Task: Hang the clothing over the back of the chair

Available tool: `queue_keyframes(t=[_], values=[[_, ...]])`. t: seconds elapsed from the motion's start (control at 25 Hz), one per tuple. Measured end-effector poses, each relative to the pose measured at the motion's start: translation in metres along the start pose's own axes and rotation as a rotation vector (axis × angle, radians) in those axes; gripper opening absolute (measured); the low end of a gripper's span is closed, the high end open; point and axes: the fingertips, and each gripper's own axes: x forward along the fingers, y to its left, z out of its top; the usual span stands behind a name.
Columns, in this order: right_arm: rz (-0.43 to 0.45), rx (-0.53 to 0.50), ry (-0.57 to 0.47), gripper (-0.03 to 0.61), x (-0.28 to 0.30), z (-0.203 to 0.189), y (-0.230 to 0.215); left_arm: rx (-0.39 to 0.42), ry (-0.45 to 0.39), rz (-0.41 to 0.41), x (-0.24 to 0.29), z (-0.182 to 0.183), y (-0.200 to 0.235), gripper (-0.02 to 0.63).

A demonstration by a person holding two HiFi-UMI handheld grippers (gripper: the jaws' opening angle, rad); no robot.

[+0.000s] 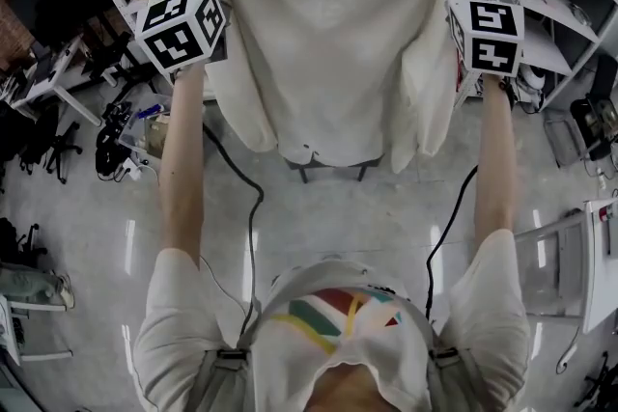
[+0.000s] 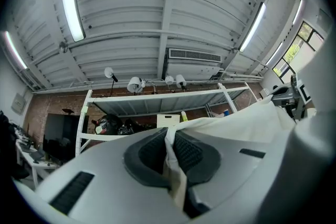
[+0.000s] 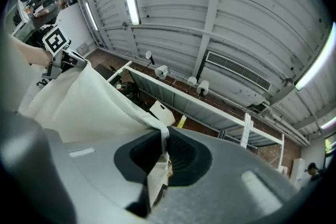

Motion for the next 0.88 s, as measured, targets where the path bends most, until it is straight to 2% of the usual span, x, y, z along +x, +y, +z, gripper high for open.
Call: queue_keyframes(t=[0.2,0.36,0.52,0.6,0.68,0.88], values=[[0.026,-0.007,0.056,0.014,0.002,-0.028,0.017,0.037,0.039,-0.02,-0.002,-0.024,-0.003,0.018],[0.027,-0.005,0.071,0.014,-0.001,-0.039,0.022,0.09,0.051,-0.038,-0.009,-0.027,-0.007,0.018],[0.014,0.013,0.06,0.014,-0.002,-0.036,0.016,0.143,0.045,-0.039,-0.013,-0.008,-0.01,0.018],[0.005,0.02,0.049,0.014,-0.002,-0.031,0.013,0.139,0.041,-0.033,-0.012,0.005,-0.009,0.018],[0.003,0.028,0.032,0.014,-0.002,-0.026,0.014,0.14,0.034,-0.019,-0.015,0.019,-0.007,0.018],[0.018,0.048,0.005,0.014,-0.003,-0.027,0.016,0.198,0.035,0.027,-0.026,0.044,-0.009,0.018]])
